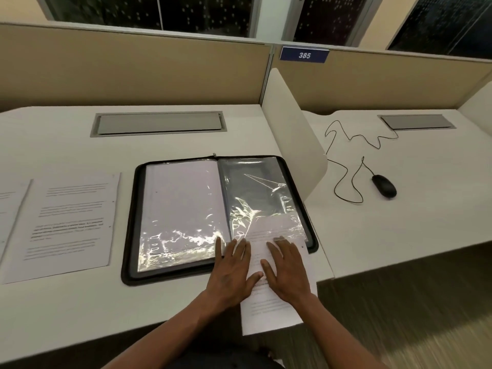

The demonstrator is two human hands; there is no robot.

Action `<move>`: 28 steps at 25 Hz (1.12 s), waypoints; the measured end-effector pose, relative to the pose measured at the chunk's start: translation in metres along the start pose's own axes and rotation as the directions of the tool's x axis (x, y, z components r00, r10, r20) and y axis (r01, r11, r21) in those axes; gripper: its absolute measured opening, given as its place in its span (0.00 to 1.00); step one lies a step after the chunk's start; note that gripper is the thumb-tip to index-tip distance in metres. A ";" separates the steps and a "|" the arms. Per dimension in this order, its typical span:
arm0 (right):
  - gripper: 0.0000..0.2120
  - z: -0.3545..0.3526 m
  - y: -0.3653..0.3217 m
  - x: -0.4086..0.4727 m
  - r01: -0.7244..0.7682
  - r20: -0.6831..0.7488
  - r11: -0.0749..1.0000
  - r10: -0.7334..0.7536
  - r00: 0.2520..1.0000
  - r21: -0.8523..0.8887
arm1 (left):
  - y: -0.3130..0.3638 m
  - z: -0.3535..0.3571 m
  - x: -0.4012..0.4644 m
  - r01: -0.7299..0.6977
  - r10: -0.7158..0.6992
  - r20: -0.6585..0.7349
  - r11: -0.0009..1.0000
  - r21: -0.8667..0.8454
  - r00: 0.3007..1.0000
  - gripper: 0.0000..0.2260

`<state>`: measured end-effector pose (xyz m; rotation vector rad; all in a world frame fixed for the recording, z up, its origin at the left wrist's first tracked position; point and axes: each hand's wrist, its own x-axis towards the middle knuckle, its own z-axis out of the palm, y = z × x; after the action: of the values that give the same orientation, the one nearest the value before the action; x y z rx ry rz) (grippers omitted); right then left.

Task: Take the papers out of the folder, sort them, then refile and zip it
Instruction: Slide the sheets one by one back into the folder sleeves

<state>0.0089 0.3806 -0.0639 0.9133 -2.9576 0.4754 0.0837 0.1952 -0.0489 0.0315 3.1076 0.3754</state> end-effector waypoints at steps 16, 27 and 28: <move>0.27 -0.006 -0.002 0.014 -0.060 0.035 0.997 0.058 0.998 0.052 | -0.017 -0.006 0.049 -0.130 0.112 -0.139 0.983 -0.131 0.984 0.20; 0.25 -0.012 0.007 0.028 0.007 0.056 0.999 -0.009 0.998 0.040 | 0.011 -0.007 0.051 0.070 -0.138 -0.243 0.961 -0.268 0.960 0.05; 0.25 -0.009 0.008 0.026 0.033 0.051 0.999 -0.034 0.998 0.027 | 0.012 -0.007 0.052 0.071 -0.138 -0.238 0.960 -0.271 0.961 0.05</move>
<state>-0.0180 0.3751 -0.0545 0.9914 -2.9836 0.4984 0.0322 0.2061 -0.0399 -0.2011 3.2570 0.8438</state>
